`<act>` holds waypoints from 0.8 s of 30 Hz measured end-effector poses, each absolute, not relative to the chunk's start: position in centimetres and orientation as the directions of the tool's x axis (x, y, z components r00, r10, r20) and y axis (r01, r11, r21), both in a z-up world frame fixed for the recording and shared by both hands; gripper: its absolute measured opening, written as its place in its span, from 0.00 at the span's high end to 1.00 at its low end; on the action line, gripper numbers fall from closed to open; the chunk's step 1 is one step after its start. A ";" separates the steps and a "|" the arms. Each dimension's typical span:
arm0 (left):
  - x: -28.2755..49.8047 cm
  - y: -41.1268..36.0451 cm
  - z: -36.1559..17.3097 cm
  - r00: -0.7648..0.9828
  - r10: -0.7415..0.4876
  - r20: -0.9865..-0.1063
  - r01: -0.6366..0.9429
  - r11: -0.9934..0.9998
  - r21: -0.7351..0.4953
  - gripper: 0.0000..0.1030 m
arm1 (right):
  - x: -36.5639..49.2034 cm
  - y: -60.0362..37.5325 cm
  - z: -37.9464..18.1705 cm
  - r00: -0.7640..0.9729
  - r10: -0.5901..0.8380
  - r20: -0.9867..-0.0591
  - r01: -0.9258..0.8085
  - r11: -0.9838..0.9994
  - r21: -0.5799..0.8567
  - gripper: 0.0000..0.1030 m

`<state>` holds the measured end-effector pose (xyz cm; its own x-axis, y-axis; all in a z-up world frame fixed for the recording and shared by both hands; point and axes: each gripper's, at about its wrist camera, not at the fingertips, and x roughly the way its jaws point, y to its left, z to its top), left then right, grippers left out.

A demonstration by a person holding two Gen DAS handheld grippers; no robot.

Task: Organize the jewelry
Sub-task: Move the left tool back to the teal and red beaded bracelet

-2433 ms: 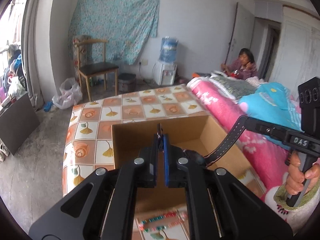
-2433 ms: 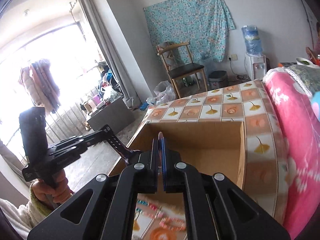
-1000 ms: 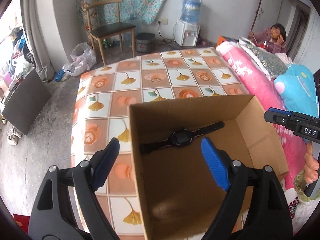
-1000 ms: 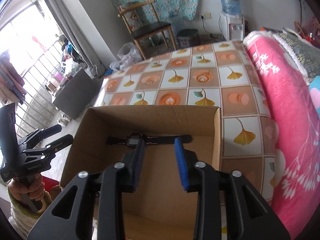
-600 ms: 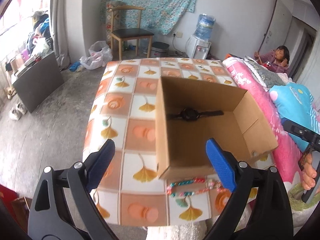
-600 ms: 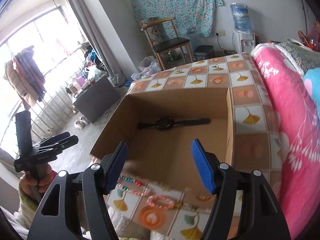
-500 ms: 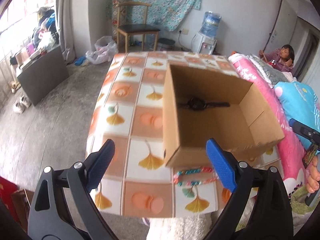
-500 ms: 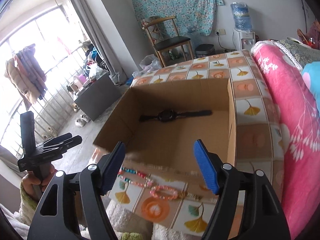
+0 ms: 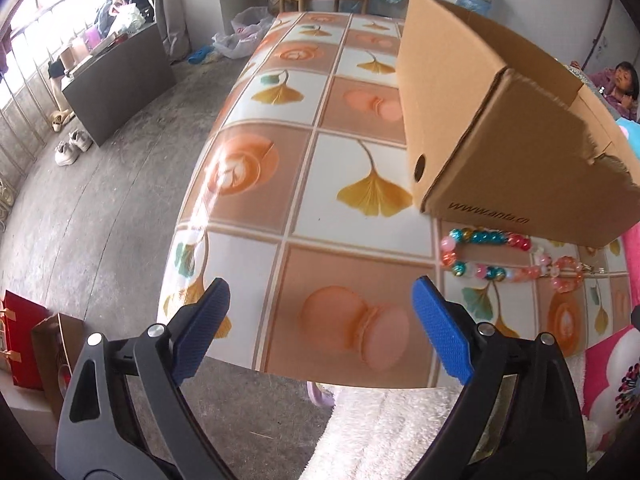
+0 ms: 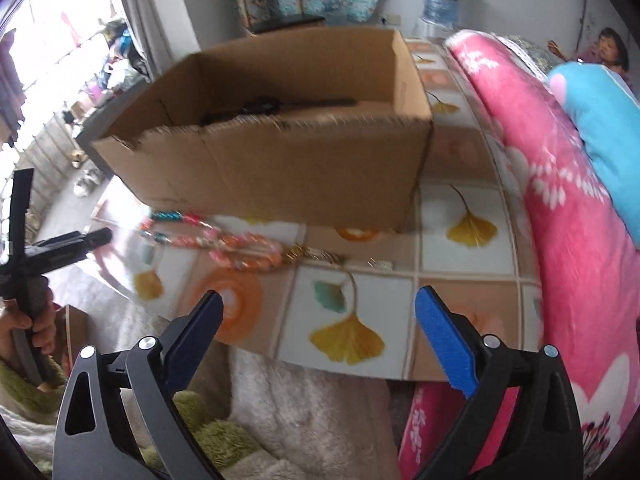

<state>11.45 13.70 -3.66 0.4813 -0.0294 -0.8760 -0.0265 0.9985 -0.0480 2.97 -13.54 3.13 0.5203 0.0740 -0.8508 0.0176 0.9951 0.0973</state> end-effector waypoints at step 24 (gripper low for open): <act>11.7 13.2 -4.8 0.490 0.022 -0.871 -0.017 1.000 0.015 0.08 | 0.9 -15.6 6.5 0.715 -0.039 -0.698 0.046 0.999 -0.010 0.06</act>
